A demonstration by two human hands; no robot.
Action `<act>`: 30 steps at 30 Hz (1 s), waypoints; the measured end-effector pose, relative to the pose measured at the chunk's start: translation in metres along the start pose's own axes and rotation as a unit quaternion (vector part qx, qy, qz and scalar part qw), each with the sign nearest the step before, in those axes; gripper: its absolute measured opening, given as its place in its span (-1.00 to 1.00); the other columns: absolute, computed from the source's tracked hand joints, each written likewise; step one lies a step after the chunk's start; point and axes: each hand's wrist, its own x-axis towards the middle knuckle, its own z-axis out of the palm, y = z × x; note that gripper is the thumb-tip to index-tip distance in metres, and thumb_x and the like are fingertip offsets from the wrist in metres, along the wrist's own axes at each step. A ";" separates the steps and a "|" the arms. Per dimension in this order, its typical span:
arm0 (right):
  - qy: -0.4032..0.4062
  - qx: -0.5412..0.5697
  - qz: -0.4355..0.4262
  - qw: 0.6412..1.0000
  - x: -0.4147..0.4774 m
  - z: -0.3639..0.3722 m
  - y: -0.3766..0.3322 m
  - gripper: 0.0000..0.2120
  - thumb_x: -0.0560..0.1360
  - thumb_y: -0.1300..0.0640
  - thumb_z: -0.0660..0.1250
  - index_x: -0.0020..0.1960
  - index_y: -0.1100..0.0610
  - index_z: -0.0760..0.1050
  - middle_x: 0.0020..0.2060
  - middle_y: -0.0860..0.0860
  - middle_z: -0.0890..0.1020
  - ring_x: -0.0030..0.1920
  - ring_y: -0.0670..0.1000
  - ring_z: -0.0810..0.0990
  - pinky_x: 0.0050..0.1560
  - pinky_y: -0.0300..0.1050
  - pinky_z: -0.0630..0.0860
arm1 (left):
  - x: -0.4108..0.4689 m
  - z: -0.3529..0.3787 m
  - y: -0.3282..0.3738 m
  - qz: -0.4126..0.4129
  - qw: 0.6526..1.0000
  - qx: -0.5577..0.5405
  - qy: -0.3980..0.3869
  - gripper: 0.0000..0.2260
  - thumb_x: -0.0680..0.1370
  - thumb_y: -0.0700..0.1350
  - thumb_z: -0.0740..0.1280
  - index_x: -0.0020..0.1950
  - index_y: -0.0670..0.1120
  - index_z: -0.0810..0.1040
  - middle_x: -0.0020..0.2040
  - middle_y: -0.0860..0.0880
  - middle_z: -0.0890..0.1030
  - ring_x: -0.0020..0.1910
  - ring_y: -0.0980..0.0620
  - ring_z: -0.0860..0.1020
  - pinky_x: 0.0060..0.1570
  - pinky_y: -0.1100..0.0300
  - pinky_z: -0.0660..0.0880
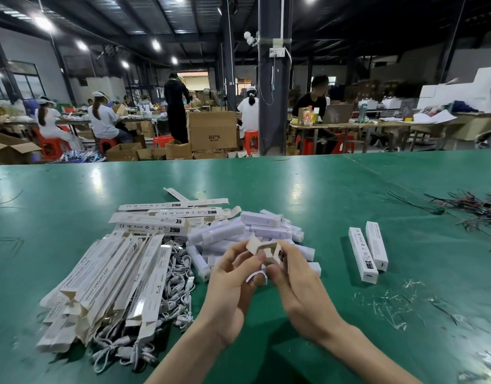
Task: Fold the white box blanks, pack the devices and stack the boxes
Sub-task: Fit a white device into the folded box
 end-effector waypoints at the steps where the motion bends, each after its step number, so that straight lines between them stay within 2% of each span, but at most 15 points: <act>1: -0.008 -0.002 0.001 1.000 -0.001 0.000 0.000 -0.71 0.58 -0.06 0.21 0.25 0.02 0.34 0.07 -0.08 0.57 0.07 0.00 0.54 0.09 0.03 0.48 | -0.001 0.001 0.000 0.005 1.000 0.012 -0.018 -0.74 0.33 -0.27 0.43 0.02 -0.17 0.60 -0.08 -0.16 0.65 -0.19 -0.01 0.61 -0.23 0.23 0.55; 3: -0.013 0.002 0.003 1.000 0.000 -0.002 0.001 -0.67 0.55 -0.07 0.27 0.24 0.04 0.34 0.05 -0.09 0.61 0.04 -0.01 0.58 0.04 0.06 0.52 | -0.003 0.002 0.000 0.012 0.998 0.038 -0.042 -0.69 0.33 -0.23 0.45 0.07 -0.19 0.64 -0.03 -0.17 0.65 -0.12 -0.02 0.60 -0.09 0.16 0.50; 5: -0.006 -0.004 -0.003 1.000 0.001 -0.004 0.000 -0.70 0.54 -0.13 0.23 0.19 0.01 0.36 -0.04 -0.09 0.62 -0.05 0.01 0.59 -0.03 0.10 0.53 | -0.006 0.002 0.000 0.030 0.997 0.060 -0.040 -0.67 0.30 -0.21 0.49 0.06 -0.18 0.65 -0.02 -0.17 0.65 -0.08 -0.03 0.55 -0.05 0.12 0.42; 10: -0.003 -0.017 -0.014 1.000 -0.001 -0.005 0.001 -0.78 0.55 0.01 0.25 0.16 0.04 0.39 -0.05 -0.08 0.58 -0.09 0.04 0.56 -0.08 0.13 0.52 | -0.010 0.002 -0.002 0.068 0.989 0.129 -0.036 -0.72 0.36 -0.19 0.47 0.05 -0.17 0.64 -0.02 -0.20 0.64 -0.06 -0.06 0.55 0.06 -0.02 0.41; 12: -0.005 -0.021 -0.016 1.000 -0.001 -0.006 0.000 -0.76 0.55 0.03 0.25 0.17 0.09 0.40 -0.04 -0.04 0.59 -0.08 0.07 0.56 -0.09 0.15 0.51 | -0.011 0.003 -0.003 0.075 0.988 0.127 -0.051 -0.81 0.40 -0.25 0.46 0.00 -0.16 0.64 -0.06 -0.20 0.63 -0.10 -0.05 0.55 -0.01 0.04 0.42; 16: -0.015 -0.025 -0.016 0.999 -0.004 -0.005 -0.001 -0.74 0.56 0.07 0.27 0.20 0.14 0.43 0.00 0.01 0.61 -0.04 0.06 0.55 -0.06 0.13 0.50 | -0.015 0.005 -0.008 0.134 0.975 0.170 -0.041 -0.91 0.43 -0.18 0.34 -0.11 -0.05 0.60 -0.17 -0.11 0.60 -0.16 -0.01 0.56 -0.09 0.14 0.50; 19: -0.013 -0.042 -0.042 0.998 -0.005 -0.003 -0.004 -0.77 0.56 0.04 0.28 0.15 0.13 0.43 -0.07 -0.07 0.58 -0.10 -0.08 0.49 -0.10 -0.16 0.44 | -0.015 0.001 -0.007 0.192 0.954 0.230 -0.003 -0.94 0.44 -0.17 0.33 -0.13 -0.02 0.52 -0.18 -0.22 0.58 -0.19 -0.08 0.54 -0.11 0.01 0.53; 21: -0.004 -0.059 -0.048 0.997 -0.004 -0.003 -0.007 -0.73 0.55 -0.02 0.26 0.14 0.14 0.44 -0.11 -0.11 0.54 -0.14 -0.15 0.43 -0.17 -0.29 0.33 | -0.015 -0.001 -0.004 0.228 0.932 0.281 0.009 -0.93 0.45 -0.16 0.31 -0.13 0.01 0.50 -0.16 -0.29 0.55 -0.21 -0.08 0.53 -0.15 0.01 0.52; 26: -0.007 -0.062 -0.053 0.997 -0.005 -0.004 -0.005 -0.60 0.54 -0.04 0.24 0.27 0.18 0.38 0.00 0.00 0.60 -0.06 0.01 0.54 -0.09 -0.11 0.42 | -0.013 -0.002 -0.002 0.272 0.896 0.352 -0.003 -0.91 0.47 -0.21 0.34 -0.17 -0.03 0.57 -0.25 -0.07 0.59 -0.29 0.09 0.52 -0.25 0.18 0.51; 28: -0.008 -0.062 -0.055 0.997 -0.006 -0.004 -0.004 -0.60 0.54 -0.03 0.24 0.29 0.15 0.36 0.01 -0.02 0.60 -0.07 -0.01 0.51 -0.11 -0.15 0.39 | -0.011 -0.004 0.001 0.259 0.894 0.365 -0.002 -0.85 0.50 -0.33 0.37 -0.17 -0.09 0.58 -0.23 -0.07 0.62 -0.27 0.07 0.54 -0.21 0.16 0.54; 30: -0.012 -0.068 -0.057 0.996 -0.006 -0.004 -0.002 -0.61 0.53 -0.01 0.24 0.30 0.08 0.32 0.01 -0.02 0.59 -0.07 -0.04 0.47 -0.12 -0.19 0.34 | -0.008 -0.005 0.009 0.177 0.932 0.318 -0.007 -0.80 0.46 -0.39 0.39 -0.25 -0.11 0.60 -0.27 -0.09 0.61 -0.28 0.04 0.54 -0.18 0.16 0.54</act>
